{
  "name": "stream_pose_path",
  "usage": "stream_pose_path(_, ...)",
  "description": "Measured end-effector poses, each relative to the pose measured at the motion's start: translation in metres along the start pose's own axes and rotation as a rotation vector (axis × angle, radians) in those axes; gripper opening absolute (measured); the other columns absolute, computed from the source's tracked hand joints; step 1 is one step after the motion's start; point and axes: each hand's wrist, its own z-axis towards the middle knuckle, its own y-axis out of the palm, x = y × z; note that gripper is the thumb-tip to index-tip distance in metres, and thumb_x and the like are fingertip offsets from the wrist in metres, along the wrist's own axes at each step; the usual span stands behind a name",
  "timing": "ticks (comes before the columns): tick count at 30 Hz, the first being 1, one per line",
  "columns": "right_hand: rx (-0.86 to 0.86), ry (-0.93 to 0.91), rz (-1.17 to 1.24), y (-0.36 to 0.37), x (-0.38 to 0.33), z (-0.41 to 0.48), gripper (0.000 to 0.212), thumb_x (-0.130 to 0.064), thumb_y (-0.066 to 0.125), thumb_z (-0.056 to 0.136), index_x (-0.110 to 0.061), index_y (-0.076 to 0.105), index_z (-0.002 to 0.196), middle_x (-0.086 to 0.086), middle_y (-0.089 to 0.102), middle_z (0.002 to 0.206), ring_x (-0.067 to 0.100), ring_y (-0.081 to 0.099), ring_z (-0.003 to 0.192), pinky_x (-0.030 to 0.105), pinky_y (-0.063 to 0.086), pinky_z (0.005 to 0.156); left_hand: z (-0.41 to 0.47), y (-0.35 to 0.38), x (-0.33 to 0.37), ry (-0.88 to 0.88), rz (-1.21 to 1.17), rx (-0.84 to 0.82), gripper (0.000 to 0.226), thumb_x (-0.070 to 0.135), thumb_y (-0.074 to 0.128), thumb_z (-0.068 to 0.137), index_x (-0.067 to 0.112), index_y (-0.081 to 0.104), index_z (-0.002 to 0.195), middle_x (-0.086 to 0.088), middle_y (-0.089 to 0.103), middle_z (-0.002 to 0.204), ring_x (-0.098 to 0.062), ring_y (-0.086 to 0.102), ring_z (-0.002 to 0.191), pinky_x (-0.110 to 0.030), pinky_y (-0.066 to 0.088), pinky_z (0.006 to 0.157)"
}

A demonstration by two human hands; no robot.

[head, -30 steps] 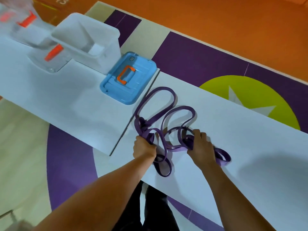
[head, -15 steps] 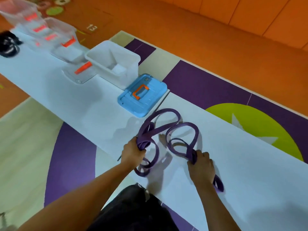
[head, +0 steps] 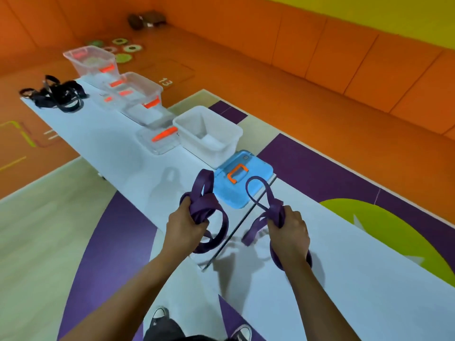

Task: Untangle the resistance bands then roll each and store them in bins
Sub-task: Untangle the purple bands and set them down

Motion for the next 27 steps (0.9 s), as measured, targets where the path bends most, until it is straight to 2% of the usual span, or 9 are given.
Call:
stream_pose_path(3,0.003,-0.034,0.016,0.015,-0.039,0.0,0.027,-0.029,0.069,0.088,-0.015,0.058,0.108,0.003,0.058,0.098,0.031,0.059,0.09,0.036,0.044,0.071,0.012,-0.04,-0.008,0.005,0.023,0.078,0.035,0.017,0.072,0.079,0.028,0.056,0.107,0.005,0.068,0.084,-0.018,0.07,0.069,-0.041,0.06,0.069)
stream_pose_path(8,-0.009,-0.103,0.066,0.06,-0.12,-0.003,0.033,-0.035,0.069,0.087,-0.022,0.058,0.114,0.002,0.058,0.095,0.03,0.062,0.087,0.045,0.055,0.074,0.038,-0.12,-0.042,-0.036,0.028,0.096,0.032,0.014,0.07,0.077,0.023,0.058,0.105,0.004,0.068,0.08,-0.018,0.068,0.072,-0.043,0.059,0.07)
stream_pose_path(13,-0.028,-0.126,0.087,0.111,-0.209,-0.008,0.024,-0.039,0.067,0.087,-0.022,0.056,0.101,0.002,0.056,0.095,0.03,0.059,0.085,0.044,0.054,0.073,0.064,-0.198,-0.095,-0.054,0.033,0.1,0.032,0.02,0.072,0.075,0.03,0.058,0.101,0.007,0.07,0.081,-0.016,0.07,0.072,-0.044,0.06,0.072)
stream_pose_path(16,-0.072,-0.134,0.068,0.141,-0.257,-0.014,0.025,-0.039,0.067,0.085,-0.021,0.055,0.097,0.002,0.056,0.091,0.029,0.059,0.083,0.045,0.054,0.072,0.08,-0.237,-0.123,-0.054,0.04,0.115,0.032,0.017,0.073,0.078,0.03,0.058,0.104,0.009,0.07,0.081,-0.013,0.068,0.074,-0.042,0.059,0.073)
stream_pose_path(20,-0.116,-0.169,0.065,0.174,-0.323,-0.009,0.024,-0.04,0.066,0.081,-0.023,0.053,0.092,0.0,0.058,0.088,0.025,0.061,0.077,0.041,0.054,0.065,0.113,-0.28,-0.147,-0.063,0.002,0.168,0.034,0.032,0.082,0.078,0.029,0.057,0.1,0.008,0.07,0.082,-0.011,0.067,0.072,-0.033,0.057,0.065)
stream_pose_path(22,-0.14,-0.192,0.074,0.193,-0.355,-0.005,0.023,-0.041,0.066,0.08,-0.025,0.054,0.092,-0.002,0.058,0.088,0.024,0.061,0.076,0.039,0.053,0.065,0.131,-0.301,-0.158,-0.07,-0.019,0.206,0.032,0.033,0.082,0.08,0.027,0.057,0.099,0.006,0.069,0.083,-0.01,0.066,0.071,-0.026,0.054,0.062)
stream_pose_path(27,-0.174,-0.237,0.105,0.237,-0.422,0.027,0.024,-0.04,0.068,0.08,-0.028,0.055,0.095,-0.004,0.059,0.089,0.023,0.062,0.079,0.04,0.053,0.069,0.18,-0.344,-0.171,-0.075,-0.034,0.23,0.03,0.022,0.077,0.081,0.027,0.06,0.106,0.007,0.067,0.082,-0.009,0.065,0.072,-0.031,0.055,0.068)
